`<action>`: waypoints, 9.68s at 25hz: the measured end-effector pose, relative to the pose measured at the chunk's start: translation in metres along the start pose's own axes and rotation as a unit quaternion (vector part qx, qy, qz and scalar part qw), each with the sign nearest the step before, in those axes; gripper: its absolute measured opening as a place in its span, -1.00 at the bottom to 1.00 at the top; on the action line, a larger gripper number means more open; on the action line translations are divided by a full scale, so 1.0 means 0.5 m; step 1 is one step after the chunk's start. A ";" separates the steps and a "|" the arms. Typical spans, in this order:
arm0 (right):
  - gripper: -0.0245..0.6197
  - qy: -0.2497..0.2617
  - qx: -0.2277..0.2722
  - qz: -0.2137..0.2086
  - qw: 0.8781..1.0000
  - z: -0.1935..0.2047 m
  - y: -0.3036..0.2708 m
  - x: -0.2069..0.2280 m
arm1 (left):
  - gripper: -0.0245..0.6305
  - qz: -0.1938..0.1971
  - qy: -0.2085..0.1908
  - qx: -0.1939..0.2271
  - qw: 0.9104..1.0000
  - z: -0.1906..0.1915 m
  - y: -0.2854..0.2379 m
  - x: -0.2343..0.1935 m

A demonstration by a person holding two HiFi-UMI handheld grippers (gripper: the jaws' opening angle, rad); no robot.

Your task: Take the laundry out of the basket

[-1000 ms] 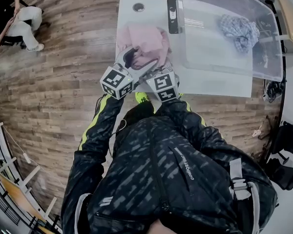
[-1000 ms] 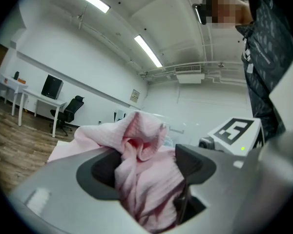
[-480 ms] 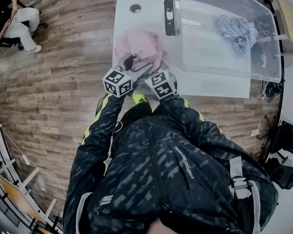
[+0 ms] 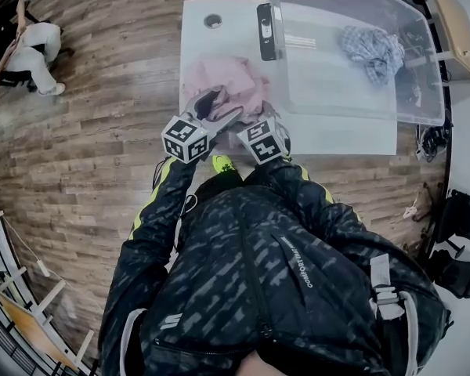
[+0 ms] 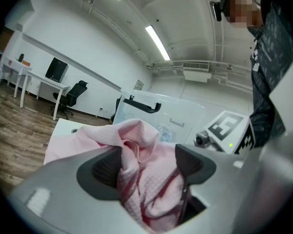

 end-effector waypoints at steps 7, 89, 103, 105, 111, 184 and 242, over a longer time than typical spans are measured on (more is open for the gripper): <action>0.10 0.068 -0.028 0.032 0.997 -0.023 0.091 0.011 | 0.11 0.005 -0.050 -0.018 0.999 -0.031 0.012 0.034; -0.87 0.095 0.229 0.037 0.968 -0.140 0.597 0.759 | -0.91 0.062 -0.149 0.090 0.983 -0.362 -0.703 0.458; -0.55 0.092 0.110 0.045 0.989 -0.041 0.502 0.917 | -0.91 0.043 -0.123 0.069 0.989 -0.279 -0.799 0.378; -0.44 0.072 0.086 0.042 0.993 -0.020 0.479 0.944 | -0.91 0.038 -0.115 0.067 0.990 -0.268 -0.808 0.363; -0.22 0.107 -0.002 0.046 0.993 0.038 0.395 1.008 | -0.91 0.028 -0.094 0.062 0.993 -0.244 -0.823 0.331; -0.29 0.134 -0.146 0.104 0.975 0.170 0.193 1.185 | -0.91 0.016 -0.134 0.047 0.990 -0.246 -0.815 0.312; -0.25 -0.260 0.429 -0.021 0.865 0.058 1.009 0.697 | -0.91 -0.102 -0.080 0.204 0.970 -0.264 -0.167 0.698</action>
Point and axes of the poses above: the fingertips, and each gripper's own axes: y backward along the fingers, x to its right, z out of its underside, the point moved 5 cm from there along y, backward along the fingers, and after that the axes turned 7 degrees about x, right-handed, at the moved point
